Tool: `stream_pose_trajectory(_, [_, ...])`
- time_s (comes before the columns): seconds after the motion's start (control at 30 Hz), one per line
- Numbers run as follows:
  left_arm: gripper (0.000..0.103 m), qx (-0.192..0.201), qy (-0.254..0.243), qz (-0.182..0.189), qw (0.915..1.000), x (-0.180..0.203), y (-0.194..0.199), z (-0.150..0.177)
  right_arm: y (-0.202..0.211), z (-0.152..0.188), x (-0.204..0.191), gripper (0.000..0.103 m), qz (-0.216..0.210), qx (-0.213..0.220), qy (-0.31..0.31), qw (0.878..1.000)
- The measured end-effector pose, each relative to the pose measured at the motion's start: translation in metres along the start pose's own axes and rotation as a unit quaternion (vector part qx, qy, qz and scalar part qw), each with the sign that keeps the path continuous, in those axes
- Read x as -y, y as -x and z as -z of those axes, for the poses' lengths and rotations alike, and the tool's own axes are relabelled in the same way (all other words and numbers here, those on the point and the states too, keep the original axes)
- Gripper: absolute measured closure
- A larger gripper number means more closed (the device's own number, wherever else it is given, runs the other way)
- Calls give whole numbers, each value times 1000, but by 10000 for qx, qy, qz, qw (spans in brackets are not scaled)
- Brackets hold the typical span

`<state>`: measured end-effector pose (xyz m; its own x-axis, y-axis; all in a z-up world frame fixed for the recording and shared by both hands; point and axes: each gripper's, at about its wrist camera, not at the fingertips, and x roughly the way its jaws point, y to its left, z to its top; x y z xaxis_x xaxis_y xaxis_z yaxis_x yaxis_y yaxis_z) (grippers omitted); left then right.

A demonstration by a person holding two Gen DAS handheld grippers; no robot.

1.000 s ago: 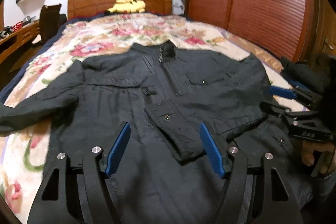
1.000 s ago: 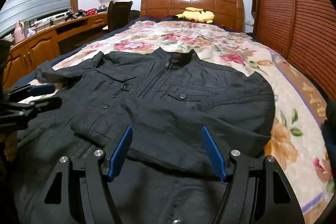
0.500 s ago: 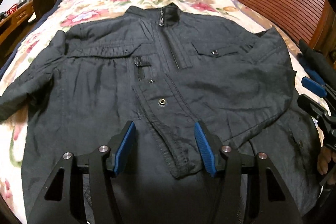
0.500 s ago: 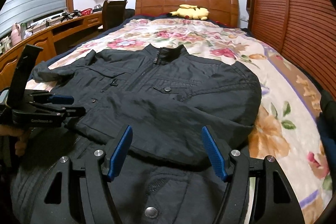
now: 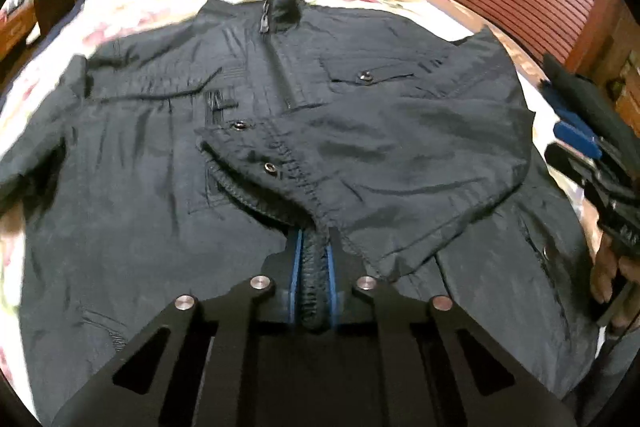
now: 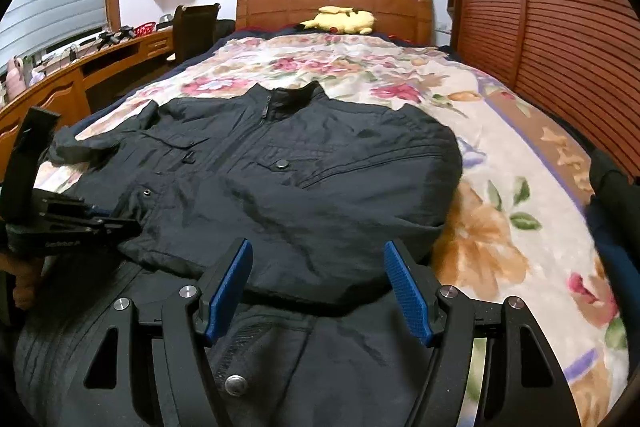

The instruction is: Fold large clothes

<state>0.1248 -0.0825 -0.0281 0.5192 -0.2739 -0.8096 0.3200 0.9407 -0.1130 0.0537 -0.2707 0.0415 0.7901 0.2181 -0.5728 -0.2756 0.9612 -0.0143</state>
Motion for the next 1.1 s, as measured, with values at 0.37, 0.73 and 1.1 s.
stream_pose_trajectory(0.37, [92, 1008, 11, -917, 9907, -45, 74, -25, 9, 7, 8, 33, 1, 162, -145, 9998])
stream_pose_trajectory(0.73, [92, 1094, 227, -1184, 9867, -90, 84, -12, 0, 6, 2, 33, -56, 85, -38, 9999])
stream_pose_trajectory(1.1, [57, 1281, 160, -1126, 9852, -107, 93, 12, -8, 4, -4, 33, -43, 21, 21, 10000])
